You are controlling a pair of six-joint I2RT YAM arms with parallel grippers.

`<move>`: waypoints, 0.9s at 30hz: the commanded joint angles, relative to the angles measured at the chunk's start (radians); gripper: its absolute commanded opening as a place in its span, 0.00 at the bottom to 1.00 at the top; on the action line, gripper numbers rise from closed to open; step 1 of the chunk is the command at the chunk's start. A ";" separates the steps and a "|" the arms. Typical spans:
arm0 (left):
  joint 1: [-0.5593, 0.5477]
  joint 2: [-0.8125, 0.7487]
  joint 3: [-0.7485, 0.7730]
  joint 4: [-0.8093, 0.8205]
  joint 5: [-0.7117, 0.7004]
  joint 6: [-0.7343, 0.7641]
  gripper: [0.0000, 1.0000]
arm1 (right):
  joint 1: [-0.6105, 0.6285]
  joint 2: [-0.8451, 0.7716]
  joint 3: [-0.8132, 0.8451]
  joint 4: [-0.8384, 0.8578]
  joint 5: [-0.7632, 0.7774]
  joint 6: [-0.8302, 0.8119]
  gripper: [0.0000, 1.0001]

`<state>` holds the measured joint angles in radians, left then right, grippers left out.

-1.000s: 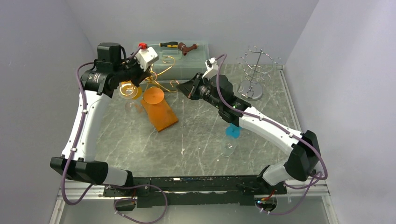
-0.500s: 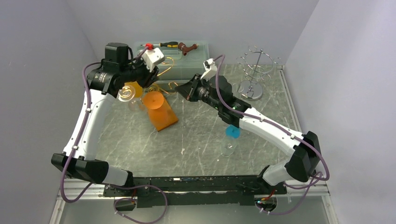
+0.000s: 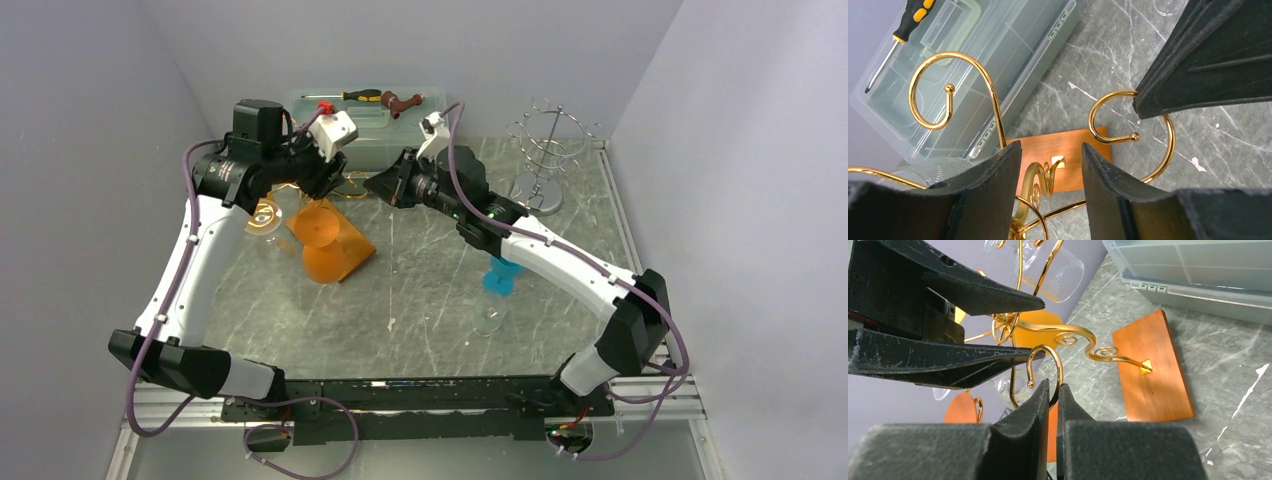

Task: Place the wine glass upside down on the wine glass rack
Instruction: Adjust the wine rack at the center of the board.

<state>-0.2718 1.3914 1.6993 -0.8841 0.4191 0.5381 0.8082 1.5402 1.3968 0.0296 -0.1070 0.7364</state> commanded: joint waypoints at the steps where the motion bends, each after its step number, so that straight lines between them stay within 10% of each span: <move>1: -0.001 -0.010 0.017 0.000 -0.019 0.003 0.53 | -0.018 0.000 0.036 0.009 -0.019 -0.045 0.04; 16: -0.001 -0.004 0.079 0.058 -0.071 -0.053 0.74 | -0.083 0.098 0.111 0.007 -0.042 -0.045 0.04; 27: 0.004 -0.039 0.038 0.065 -0.276 -0.062 0.59 | -0.112 0.055 0.114 0.017 -0.035 -0.063 0.31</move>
<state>-0.2710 1.3880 1.7386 -0.8337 0.2276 0.4946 0.7177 1.6474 1.4906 0.0422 -0.1421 0.7132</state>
